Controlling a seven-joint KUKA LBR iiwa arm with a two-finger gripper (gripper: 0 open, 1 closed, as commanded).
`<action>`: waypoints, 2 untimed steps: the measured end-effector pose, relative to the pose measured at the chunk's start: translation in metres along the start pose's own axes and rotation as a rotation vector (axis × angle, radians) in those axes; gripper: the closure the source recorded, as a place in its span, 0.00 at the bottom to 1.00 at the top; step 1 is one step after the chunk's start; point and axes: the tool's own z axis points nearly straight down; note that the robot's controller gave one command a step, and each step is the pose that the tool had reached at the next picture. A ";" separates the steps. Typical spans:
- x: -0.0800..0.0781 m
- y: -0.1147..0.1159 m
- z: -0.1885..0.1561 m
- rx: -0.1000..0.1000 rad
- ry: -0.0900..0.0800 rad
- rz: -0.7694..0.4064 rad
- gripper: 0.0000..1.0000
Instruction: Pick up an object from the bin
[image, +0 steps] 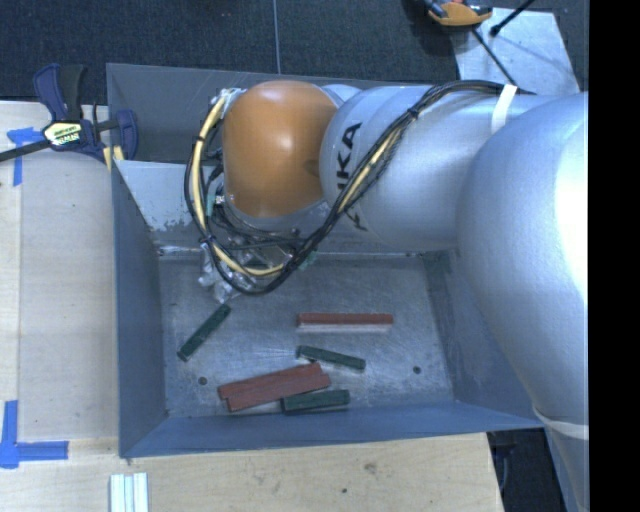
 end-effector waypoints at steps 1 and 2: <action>0.014 -0.024 -0.061 0.002 -0.004 -0.048 0.00; 0.014 -0.023 -0.061 0.002 -0.003 -0.047 0.00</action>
Offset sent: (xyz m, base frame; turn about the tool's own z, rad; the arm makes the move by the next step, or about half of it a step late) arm 0.0000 0.0000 0.0000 0.0000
